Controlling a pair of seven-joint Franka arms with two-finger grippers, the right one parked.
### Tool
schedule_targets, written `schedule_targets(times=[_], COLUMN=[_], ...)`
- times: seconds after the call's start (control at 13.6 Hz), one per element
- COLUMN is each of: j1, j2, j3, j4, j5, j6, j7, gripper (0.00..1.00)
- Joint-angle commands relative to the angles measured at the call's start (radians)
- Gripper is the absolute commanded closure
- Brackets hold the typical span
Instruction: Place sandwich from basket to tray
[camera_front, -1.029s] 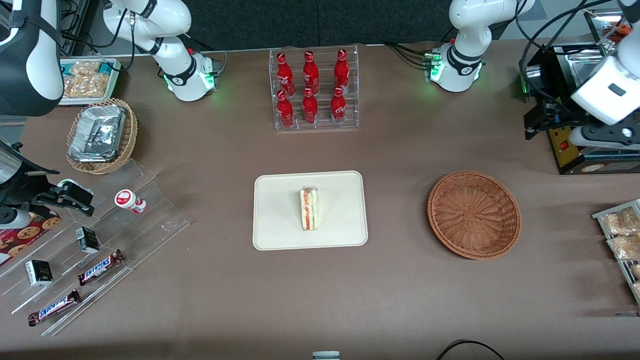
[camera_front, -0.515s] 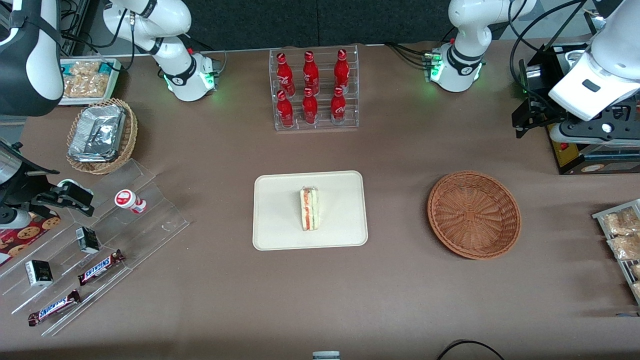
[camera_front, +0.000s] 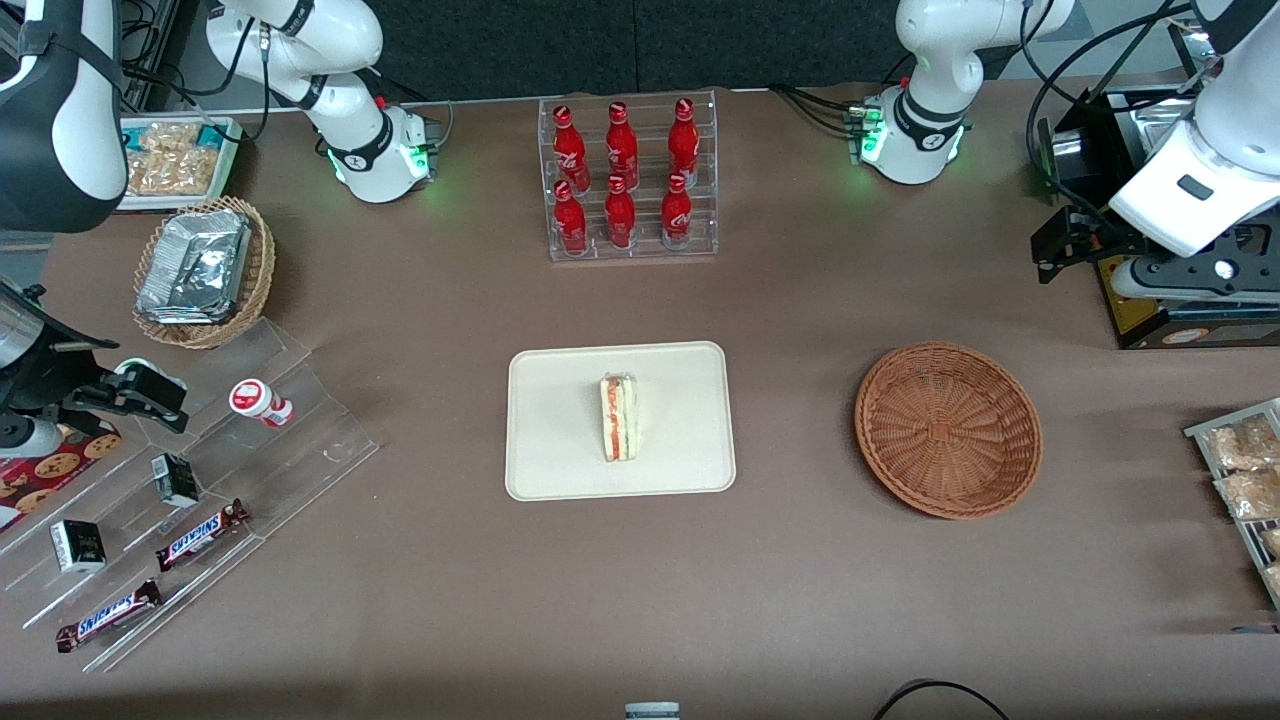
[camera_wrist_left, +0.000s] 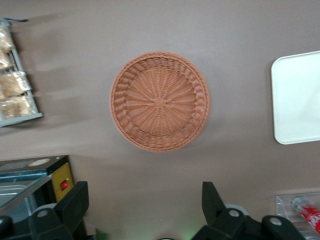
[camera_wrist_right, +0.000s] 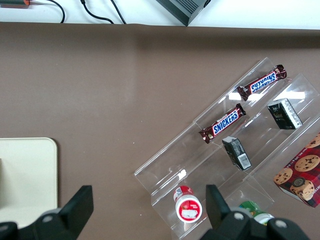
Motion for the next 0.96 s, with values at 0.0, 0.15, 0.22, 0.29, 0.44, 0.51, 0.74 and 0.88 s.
schedule_targets(times=[0.0, 0.15, 0.22, 0.29, 0.44, 0.51, 0.74, 0.88], j1=[-0.065, -0.061, -0.059, -0.061, -0.066, -0.067, -0.066, -0.064], j2=[0.027, 0.033, 0.035, 0.035, 0.035, 0.035, 0.035, 0.035], j3=[0.088, 0.088, 0.088, 0.088, 0.086, 0.085, 0.085, 0.086], j4=[0.042, 0.039, 0.039, 0.037, 0.031, 0.031, 0.031, 0.031], j5=[-0.055, -0.061, -0.063, -0.065, -0.09, -0.095, -0.094, -0.091], j6=[-0.022, -0.02, -0.02, -0.02, -0.021, -0.023, -0.023, -0.022], j7=[-0.01, -0.011, -0.01, -0.01, -0.017, -0.023, -0.036, -0.036], gripper=[0.0, 0.0, 0.0, 0.0, 0.0, 0.0, 0.0, 0.0])
